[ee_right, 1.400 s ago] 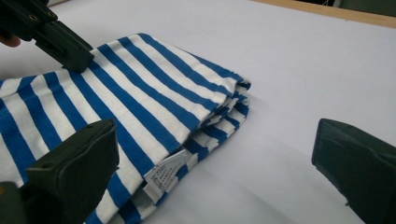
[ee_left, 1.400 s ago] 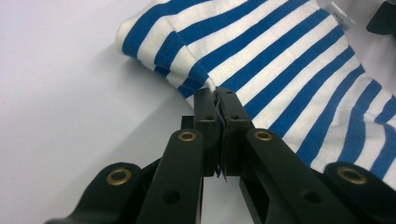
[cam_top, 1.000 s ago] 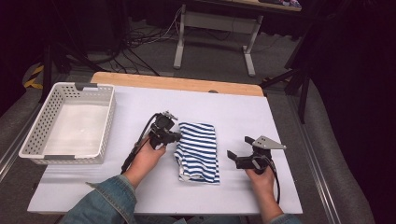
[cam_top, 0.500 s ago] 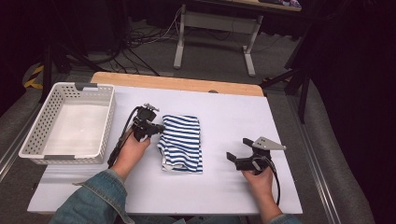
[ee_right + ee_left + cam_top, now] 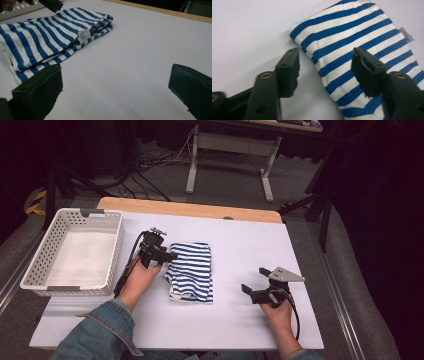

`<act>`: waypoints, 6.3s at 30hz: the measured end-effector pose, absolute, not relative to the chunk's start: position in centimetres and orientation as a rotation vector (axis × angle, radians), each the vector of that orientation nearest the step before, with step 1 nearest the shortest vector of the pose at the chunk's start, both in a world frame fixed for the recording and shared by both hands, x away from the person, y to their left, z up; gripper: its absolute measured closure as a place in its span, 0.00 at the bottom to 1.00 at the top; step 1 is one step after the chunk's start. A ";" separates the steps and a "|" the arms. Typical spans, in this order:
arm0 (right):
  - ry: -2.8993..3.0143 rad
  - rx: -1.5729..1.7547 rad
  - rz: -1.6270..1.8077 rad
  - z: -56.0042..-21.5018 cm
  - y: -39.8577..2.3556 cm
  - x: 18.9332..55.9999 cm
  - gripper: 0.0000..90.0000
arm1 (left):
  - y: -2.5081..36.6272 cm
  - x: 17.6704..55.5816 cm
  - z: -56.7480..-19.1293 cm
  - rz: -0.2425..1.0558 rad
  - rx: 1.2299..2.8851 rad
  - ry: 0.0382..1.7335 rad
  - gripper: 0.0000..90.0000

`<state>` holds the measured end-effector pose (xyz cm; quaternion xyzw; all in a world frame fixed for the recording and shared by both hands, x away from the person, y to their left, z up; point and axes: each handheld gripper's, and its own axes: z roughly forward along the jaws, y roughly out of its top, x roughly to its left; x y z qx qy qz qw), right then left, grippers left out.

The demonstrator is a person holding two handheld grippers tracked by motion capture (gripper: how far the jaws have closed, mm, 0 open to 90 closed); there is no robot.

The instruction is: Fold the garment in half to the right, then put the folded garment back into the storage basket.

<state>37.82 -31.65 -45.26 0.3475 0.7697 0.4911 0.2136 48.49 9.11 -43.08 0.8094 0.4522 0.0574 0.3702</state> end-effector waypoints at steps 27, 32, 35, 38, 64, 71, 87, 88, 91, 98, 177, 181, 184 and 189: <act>2.149 0.950 1.394 -45.3 -31.7 37.9 0.00 | 6.1 49.6 -45.1 -0.047 2.085 1.108 0.12; 2.150 0.946 1.396 -45.3 -31.7 37.9 0.00 | 5.3 49.3 -45.2 -0.004 2.115 1.089 0.08; 2.154 0.941 1.397 -45.3 -31.7 37.9 0.00 | 4.7 49.1 -45.4 0.046 2.141 1.090 0.04; 2.152 0.940 1.400 -45.3 -31.7 37.9 0.00 | 4.2 49.0 -45.5 0.084 2.156 1.092 0.03; 2.145 0.935 1.390 -45.3 -31.8 37.8 0.00 | 2.6 48.3 -45.8 0.257 2.248 1.084 0.00; 2.146 0.934 1.386 -45.4 -31.7 37.8 0.00 | 2.4 48.2 -45.7 0.267 2.261 1.092 0.02; 2.165 0.910 1.368 -45.4 -31.4 37.8 0.01 | 1.5 47.1 -44.7 0.187 2.266 1.059 0.51; 2.165 0.911 1.371 -45.4 -31.4 37.8 0.01 | 1.5 47.1 -44.7 0.180 2.266 1.057 0.53; 2.169 0.910 1.372 -45.4 -31.4 37.8 0.01 | 1.4 47.0 -44.6 0.136 2.263 1.044 0.70; 2.169 0.911 1.376 -45.4 -31.4 37.8 0.01 | 1.4 47.0 -44.4 0.123 2.262 1.039 0.78; 2.189 0.923 1.503 -45.1 -32.0 37.6 0.06 | 19.5 42.8 -27.5 0.437 2.098 1.003 0.79; 2.191 0.914 1.509 -45.1 -31.9 37.6 0.05 | 21.2 43.0 -27.1 0.449 2.096 1.034 0.79; 2.191 0.914 1.509 -45.1 -31.9 37.6 0.05 | 21.7 43.1 -27.0 0.467 2.108 1.043 0.79; 2.191 0.911 1.513 -45.1 -31.9 37.6 0.05 | 23.9 43.4 -26.5 0.480 2.107 1.086 0.79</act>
